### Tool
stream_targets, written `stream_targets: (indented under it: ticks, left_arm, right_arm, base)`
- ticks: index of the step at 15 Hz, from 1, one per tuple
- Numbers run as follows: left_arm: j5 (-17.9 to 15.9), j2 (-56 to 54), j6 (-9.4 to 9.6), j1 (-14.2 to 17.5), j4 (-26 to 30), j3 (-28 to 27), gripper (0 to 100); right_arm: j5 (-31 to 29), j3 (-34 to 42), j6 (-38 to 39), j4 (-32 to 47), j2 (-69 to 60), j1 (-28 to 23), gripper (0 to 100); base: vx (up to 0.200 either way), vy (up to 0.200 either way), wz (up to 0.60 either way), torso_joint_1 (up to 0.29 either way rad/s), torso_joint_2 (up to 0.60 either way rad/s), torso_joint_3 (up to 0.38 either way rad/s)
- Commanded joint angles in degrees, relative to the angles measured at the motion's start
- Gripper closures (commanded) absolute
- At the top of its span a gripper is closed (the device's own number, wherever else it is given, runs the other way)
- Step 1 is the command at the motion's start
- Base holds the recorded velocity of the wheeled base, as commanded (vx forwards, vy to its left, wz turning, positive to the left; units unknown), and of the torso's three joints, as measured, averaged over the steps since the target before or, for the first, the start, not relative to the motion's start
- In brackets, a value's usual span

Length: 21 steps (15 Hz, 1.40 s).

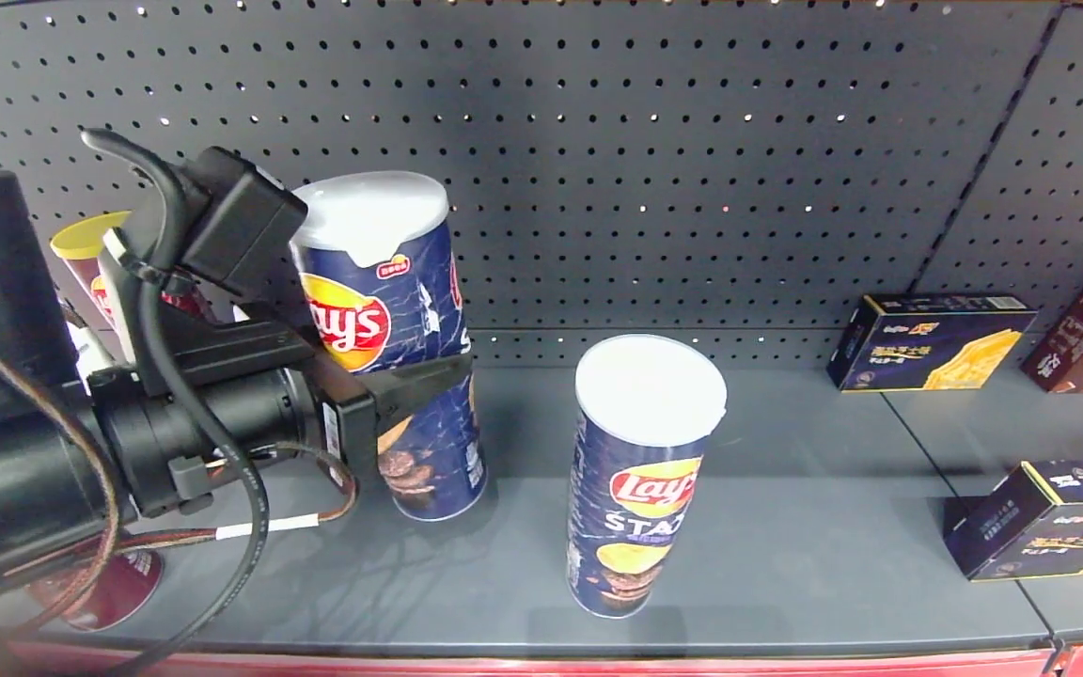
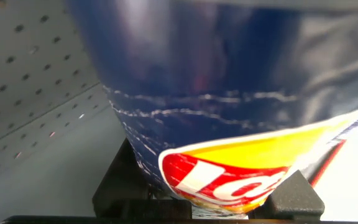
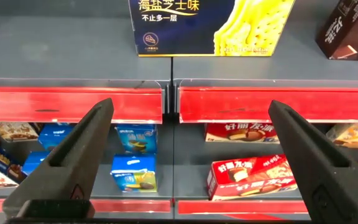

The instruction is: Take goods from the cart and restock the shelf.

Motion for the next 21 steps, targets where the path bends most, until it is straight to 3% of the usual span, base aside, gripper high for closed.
stream_targets:
  ticks: [1, 5, 8, 11, 21]
  left_arm:
    - [3.0, 2.3, -0.56, -0.3, -0.1, -0.3, 100]
    - [8.0, 7.6, -3.90, -1.0, -0.7, -4.1, 100]
    - [14.8, 13.0, -3.72, -1.8, -0.7, -8.1, 100]
    - [15.6, 17.4, -3.81, -3.0, -4.2, -10.0, 100]
    - [17.6, 30.6, -3.90, -2.5, -12.7, -18.5, 100]
  right_arm:
    - [0.0, -0.1, 0.0, 0.1, 0.1, 0.0, 0]
    - [0.0, 0.0, 0.0, 0.0, 0.1, 0.0, 0]
    - [0.0, -0.1, 0.0, 0.0, 0.1, 0.0, 0]
    - [0.0, 0.0, 0.0, 0.0, 0.1, 0.0, 0]
    - [0.0, 0.0, 0.0, 0.0, 0.1, 0.0, 0]
  base:
    - [0.000, 0.000, 0.00, 0.000, 0.00, 0.000]
    - [0.000, 0.000, 0.00, 0.000, 0.00, 0.000]
    - [0.000, 0.000, 0.00, 0.000, 0.00, 0.000]
    - [0.000, 0.000, 0.00, 0.000, 0.00, 0.000]
    - [0.000, 0.000, 0.00, 0.000, 0.00, 0.000]
